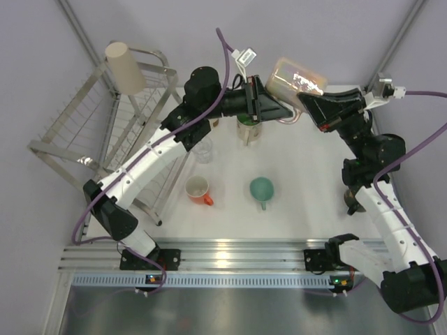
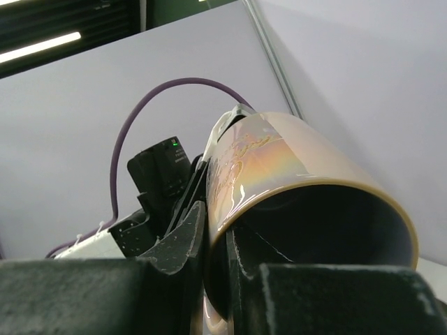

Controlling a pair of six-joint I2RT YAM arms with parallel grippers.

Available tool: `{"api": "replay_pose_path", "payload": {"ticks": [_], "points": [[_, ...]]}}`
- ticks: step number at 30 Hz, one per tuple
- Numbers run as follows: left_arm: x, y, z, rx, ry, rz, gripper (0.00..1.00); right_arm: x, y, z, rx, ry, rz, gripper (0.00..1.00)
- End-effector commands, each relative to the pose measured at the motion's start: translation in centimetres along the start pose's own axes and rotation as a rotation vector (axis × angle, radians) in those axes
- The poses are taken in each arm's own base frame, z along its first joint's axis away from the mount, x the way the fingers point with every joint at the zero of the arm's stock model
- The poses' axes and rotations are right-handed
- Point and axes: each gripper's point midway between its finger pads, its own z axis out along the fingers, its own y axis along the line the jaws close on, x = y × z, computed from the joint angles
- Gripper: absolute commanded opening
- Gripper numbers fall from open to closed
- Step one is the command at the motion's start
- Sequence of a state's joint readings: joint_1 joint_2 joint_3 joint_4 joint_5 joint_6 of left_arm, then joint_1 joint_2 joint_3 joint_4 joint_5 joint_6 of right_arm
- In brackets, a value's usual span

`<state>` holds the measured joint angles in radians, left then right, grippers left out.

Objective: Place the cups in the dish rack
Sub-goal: Pass the cup from the right arm to the left

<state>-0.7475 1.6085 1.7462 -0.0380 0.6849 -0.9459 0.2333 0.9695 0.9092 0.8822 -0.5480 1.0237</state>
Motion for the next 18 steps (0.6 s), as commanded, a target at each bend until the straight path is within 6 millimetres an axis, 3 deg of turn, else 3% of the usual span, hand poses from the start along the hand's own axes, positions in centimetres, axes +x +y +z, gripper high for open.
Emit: {"api": "replay_pose_path", "payload": {"ticks": [1, 3, 10, 18], "points": [[-3.5, -4.5, -1.9, 0.043, -0.160, 0.157, 0.00, 0.7, 2.8, -0.2, -0.107, 0.045, -0.060, 0.05], [-4.5, -4.2, -2.3, -0.013, -0.195, 0.207, 0.00, 1.0, 2.4, -0.3, -0.078, 0.060, -0.053, 0.16], [-5.6, -3.8, -3.2, -0.088, -0.241, 0.279, 0.00, 0.7, 1.6, -0.1, -0.020, 0.065, -0.064, 0.37], [-7.3, -4.1, -5.0, -0.152, -0.301, 0.338, 0.00, 0.9, 1.2, -0.3, -0.005, 0.061, -0.054, 0.42]]}}
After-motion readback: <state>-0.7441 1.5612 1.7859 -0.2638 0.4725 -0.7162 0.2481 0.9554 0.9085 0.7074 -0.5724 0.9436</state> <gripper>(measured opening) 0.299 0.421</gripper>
